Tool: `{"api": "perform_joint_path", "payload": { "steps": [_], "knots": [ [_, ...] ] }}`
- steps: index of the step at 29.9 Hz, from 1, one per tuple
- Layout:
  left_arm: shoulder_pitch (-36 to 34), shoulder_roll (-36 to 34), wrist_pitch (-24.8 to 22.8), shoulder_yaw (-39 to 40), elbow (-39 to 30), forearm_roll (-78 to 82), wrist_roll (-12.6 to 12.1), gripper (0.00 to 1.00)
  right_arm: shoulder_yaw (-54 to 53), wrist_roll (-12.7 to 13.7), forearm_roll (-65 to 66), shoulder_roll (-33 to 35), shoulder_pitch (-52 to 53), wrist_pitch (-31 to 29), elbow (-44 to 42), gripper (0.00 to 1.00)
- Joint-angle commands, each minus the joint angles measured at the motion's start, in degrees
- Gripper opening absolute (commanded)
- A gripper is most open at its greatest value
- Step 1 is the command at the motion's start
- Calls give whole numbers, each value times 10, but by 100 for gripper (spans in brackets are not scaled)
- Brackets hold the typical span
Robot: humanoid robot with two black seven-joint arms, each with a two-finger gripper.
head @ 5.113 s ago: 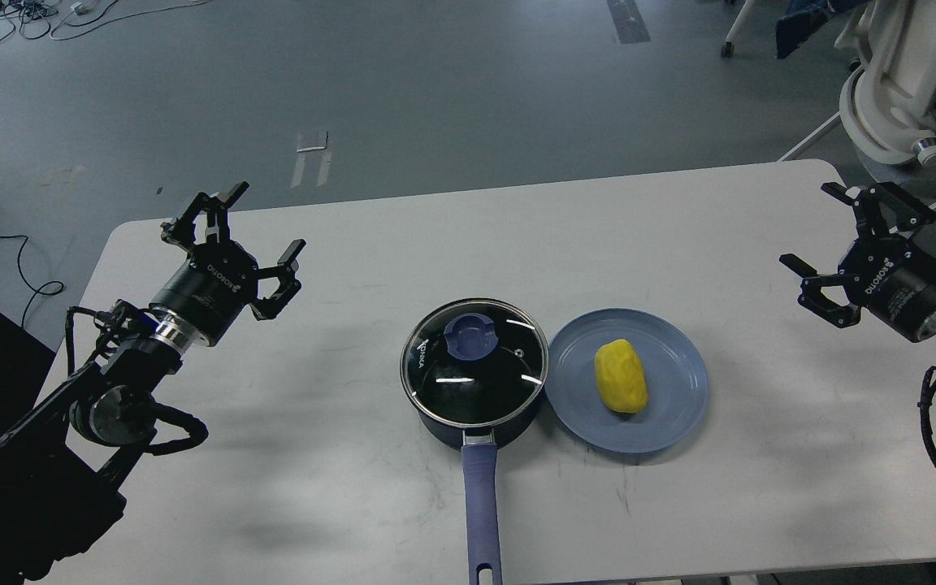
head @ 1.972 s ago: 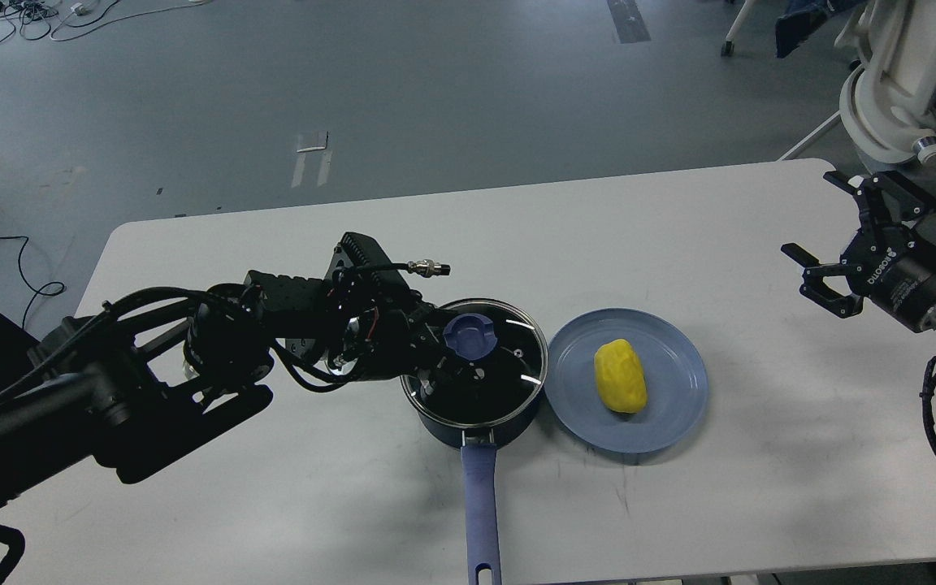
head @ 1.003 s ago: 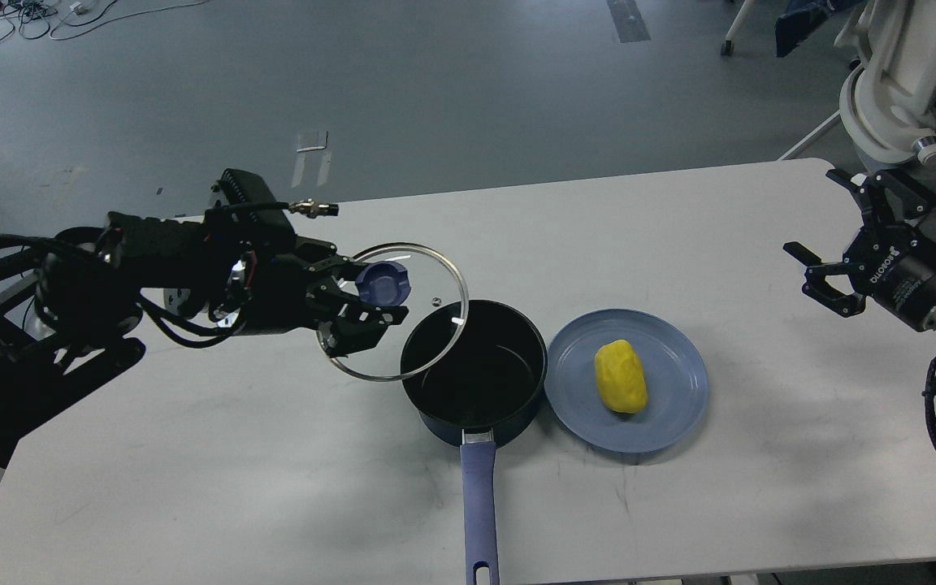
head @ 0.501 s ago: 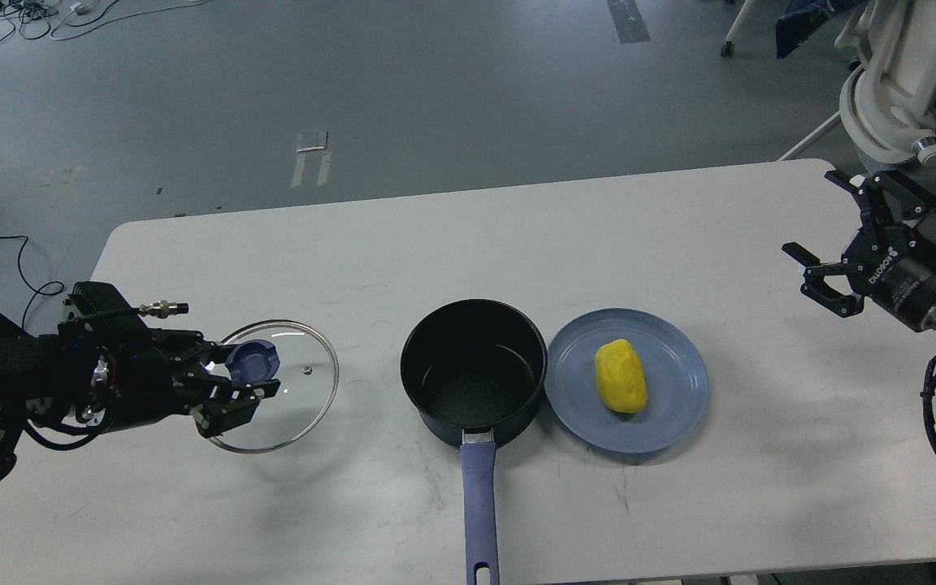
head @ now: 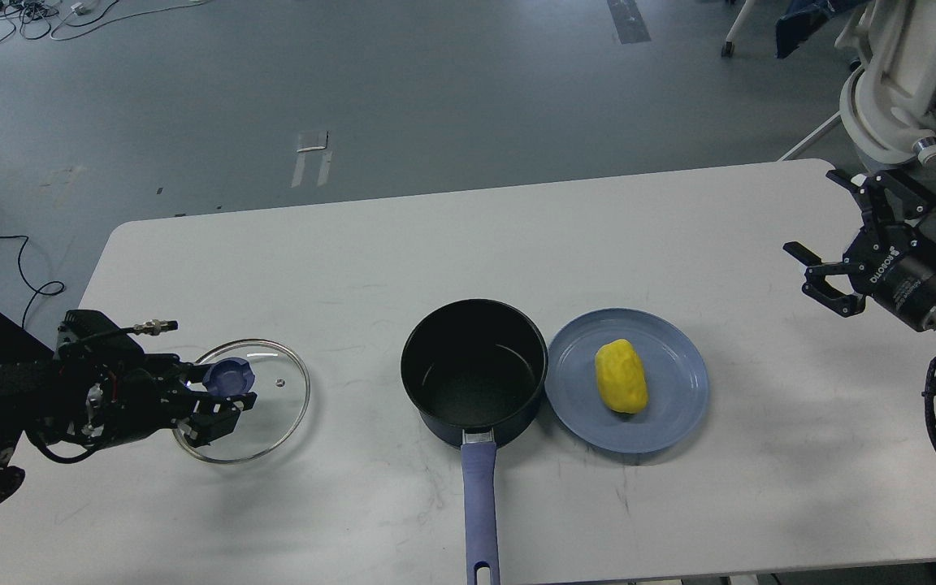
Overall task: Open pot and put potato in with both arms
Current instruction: 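Lower the lid onto the table beside the pot, left gripper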
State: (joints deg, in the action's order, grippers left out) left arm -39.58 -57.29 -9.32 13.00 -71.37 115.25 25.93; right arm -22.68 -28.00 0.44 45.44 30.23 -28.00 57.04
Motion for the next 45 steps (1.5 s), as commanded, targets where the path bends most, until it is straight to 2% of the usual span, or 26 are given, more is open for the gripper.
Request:
{"api": "perform_joint_path", "payload": {
  "steps": [1,28,31,36,42,45],
  "knots": [
    [1,7,0,0,9,1,0,46,0,0,0,0,0,0,0,100],
    [13,43,0,0,47,0,-1,56,1,0,0,1,-2,0,0,100],
    [13,45,0,0,47,0,0,68,1,0,0,1,-1,0,0,100],
    [13,44,0,0,46,-1,0,81,0,0,0,1,-1,0,0,100],
    [12,39,0,1,36,-2,2,94,0,0,0,2,-1,0,1,100],
    [3,25,-4,7,9,-52,20,95,1,0,0,15,-1,0,4,100]
  ]
}}
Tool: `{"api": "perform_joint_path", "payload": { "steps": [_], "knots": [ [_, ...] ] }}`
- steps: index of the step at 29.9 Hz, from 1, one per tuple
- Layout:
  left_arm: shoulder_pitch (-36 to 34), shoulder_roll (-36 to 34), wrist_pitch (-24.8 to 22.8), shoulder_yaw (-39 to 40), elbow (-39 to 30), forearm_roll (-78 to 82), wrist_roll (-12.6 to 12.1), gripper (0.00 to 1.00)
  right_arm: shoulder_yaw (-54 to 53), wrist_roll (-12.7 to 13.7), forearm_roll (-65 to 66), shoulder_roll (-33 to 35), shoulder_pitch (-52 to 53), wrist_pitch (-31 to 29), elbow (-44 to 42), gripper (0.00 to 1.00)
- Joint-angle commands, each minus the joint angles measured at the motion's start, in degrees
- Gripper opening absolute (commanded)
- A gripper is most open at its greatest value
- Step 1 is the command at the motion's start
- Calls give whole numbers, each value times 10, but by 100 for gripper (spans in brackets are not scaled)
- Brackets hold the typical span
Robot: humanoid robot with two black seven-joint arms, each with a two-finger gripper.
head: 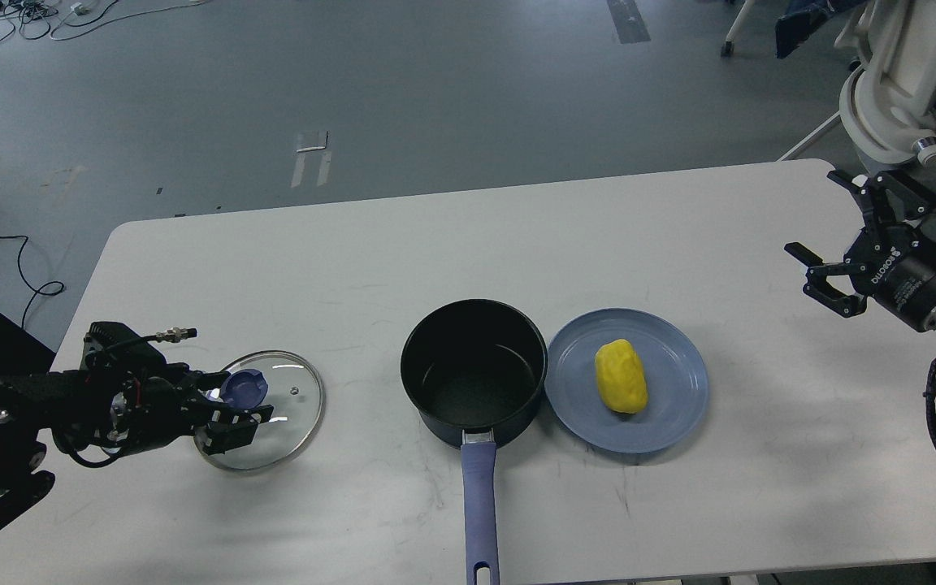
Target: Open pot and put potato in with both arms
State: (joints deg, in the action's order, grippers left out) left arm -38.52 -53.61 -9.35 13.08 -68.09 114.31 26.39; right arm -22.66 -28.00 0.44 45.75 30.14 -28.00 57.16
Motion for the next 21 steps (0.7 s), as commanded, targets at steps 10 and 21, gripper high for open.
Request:
{"api": "perform_joint_path", "payload": {
  "steps": [10,21],
  "knots": [
    [-130,-42,-135,10,-57,-434,16,97,4,0,190,89,54,0,71,100],
    [-183,-30,-187,27,-54,-672,-1,97,167,0,568,132,300,0,161,100]
  ]
}}
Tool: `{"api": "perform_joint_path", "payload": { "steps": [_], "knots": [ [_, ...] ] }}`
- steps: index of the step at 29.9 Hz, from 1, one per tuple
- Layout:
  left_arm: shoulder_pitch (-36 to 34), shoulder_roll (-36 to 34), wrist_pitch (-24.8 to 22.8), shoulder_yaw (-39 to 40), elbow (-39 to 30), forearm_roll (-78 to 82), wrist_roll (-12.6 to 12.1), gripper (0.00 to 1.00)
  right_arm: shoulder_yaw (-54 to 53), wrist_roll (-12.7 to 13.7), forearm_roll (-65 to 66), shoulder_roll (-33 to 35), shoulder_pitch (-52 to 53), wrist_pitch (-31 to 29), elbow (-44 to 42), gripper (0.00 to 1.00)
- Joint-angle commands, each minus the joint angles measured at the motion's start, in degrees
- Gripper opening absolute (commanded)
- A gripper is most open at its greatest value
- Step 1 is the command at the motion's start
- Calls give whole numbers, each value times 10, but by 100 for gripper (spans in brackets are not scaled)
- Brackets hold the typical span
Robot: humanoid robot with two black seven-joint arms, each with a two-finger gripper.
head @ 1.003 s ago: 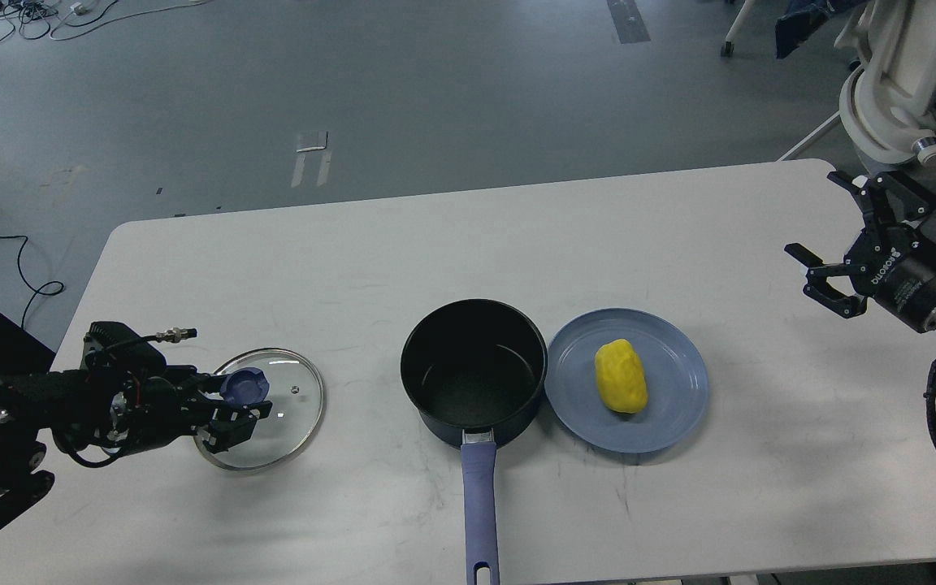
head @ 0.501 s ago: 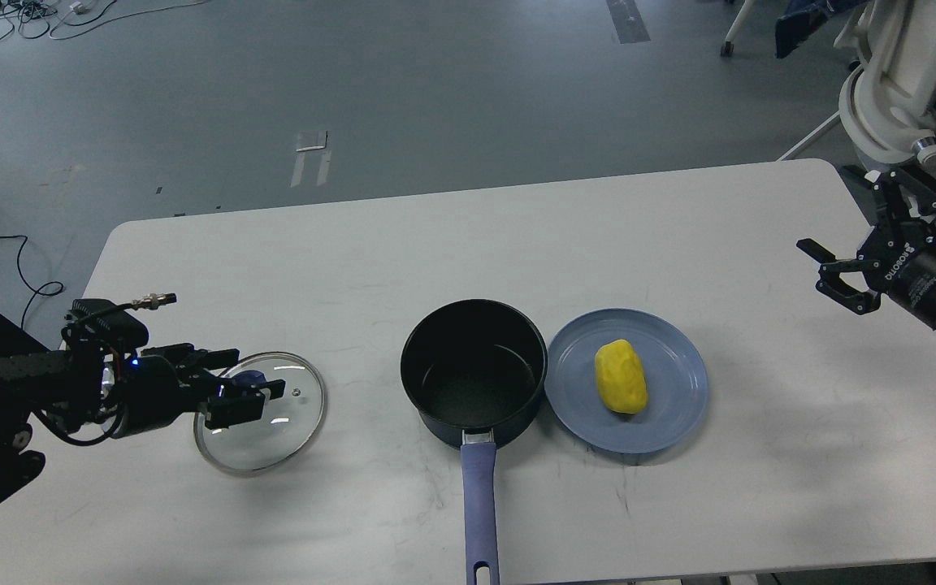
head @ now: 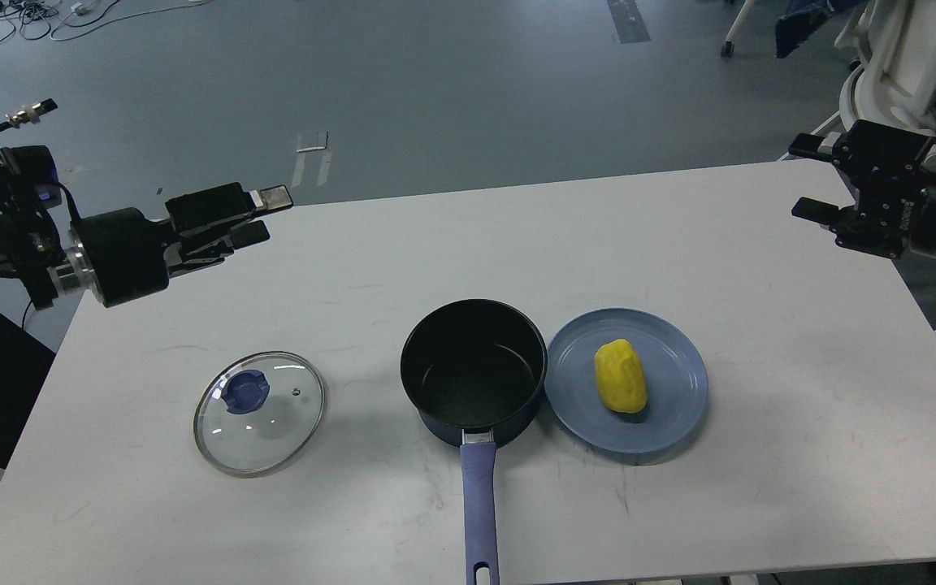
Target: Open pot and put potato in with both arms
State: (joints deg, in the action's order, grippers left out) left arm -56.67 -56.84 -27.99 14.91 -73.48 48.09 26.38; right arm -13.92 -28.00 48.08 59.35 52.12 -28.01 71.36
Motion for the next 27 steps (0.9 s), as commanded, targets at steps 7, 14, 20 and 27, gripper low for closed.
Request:
{"api": "perform_joint_path", "payload": {
  "steps": [7,14,20,27],
  "knots": [
    [0,9,0,27,3,-68,-2,98,267,0,203,-76,257,0,23,100],
    [-1,21,0,28,3,-73,-5,98,406,0,238,-202,350,0,-6,100],
    [-1,23,0,35,3,-73,-8,98,471,0,247,-274,353,0,-48,100],
    [-1,24,0,35,3,-73,-9,98,499,0,250,-328,350,0,-70,100]
  ]
}}
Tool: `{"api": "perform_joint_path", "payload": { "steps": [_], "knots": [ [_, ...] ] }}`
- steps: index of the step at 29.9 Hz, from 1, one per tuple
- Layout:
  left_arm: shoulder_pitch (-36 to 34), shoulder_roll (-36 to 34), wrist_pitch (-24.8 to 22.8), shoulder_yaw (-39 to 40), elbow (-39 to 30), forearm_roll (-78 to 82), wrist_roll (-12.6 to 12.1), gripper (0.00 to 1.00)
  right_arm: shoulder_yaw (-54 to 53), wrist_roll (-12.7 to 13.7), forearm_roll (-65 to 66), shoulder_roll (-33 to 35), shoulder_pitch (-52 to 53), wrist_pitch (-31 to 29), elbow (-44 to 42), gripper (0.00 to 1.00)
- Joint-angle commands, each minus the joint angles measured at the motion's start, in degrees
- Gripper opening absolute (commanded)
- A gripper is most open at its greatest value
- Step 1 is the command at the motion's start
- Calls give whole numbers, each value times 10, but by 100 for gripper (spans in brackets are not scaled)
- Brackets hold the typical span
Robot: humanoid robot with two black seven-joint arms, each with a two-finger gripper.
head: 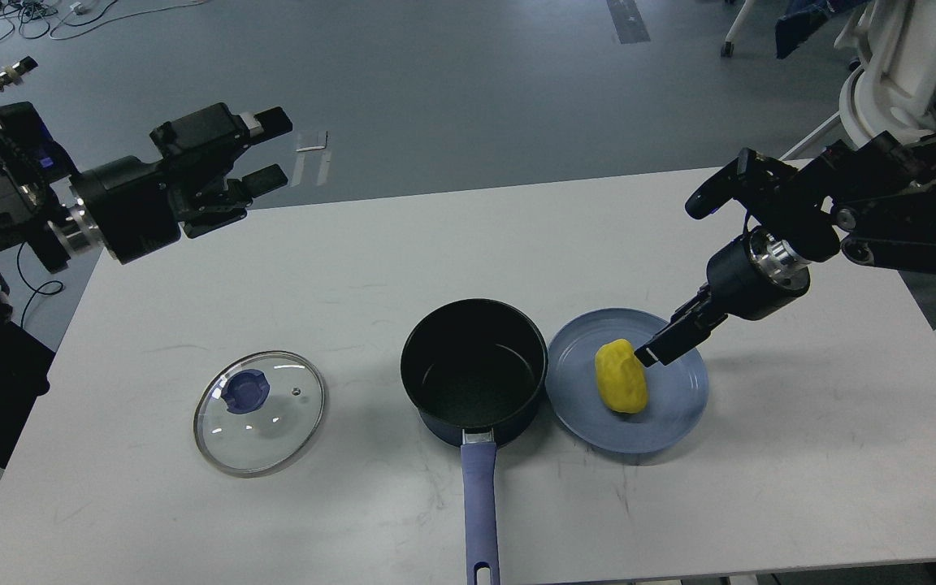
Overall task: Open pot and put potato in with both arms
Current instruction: 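Lower the right gripper onto the yellow potato and grasp it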
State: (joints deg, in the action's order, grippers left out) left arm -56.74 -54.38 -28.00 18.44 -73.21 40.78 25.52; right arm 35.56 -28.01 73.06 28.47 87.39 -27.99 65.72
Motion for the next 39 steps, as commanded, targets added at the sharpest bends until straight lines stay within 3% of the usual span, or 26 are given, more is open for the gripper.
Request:
{"api": "perform_joint_path", "payload": {
  "steps": [1,7,22,39],
  "knots": [
    [0,0,0,0,0,1,0,98,6,0,0,-33,-5,0,-25,100],
    [0,-5,0,0,0,1,1,98,26,0,-3,-82,-22,0,-75,100],
    [0,-6,0,7,3,1,1,98,26,0,-9,-96,-47,0,-85,99],
    [0,-7,0,7,4,0,1,98,29,0,-50,-158,-64,0,-129,99]
  ]
}}
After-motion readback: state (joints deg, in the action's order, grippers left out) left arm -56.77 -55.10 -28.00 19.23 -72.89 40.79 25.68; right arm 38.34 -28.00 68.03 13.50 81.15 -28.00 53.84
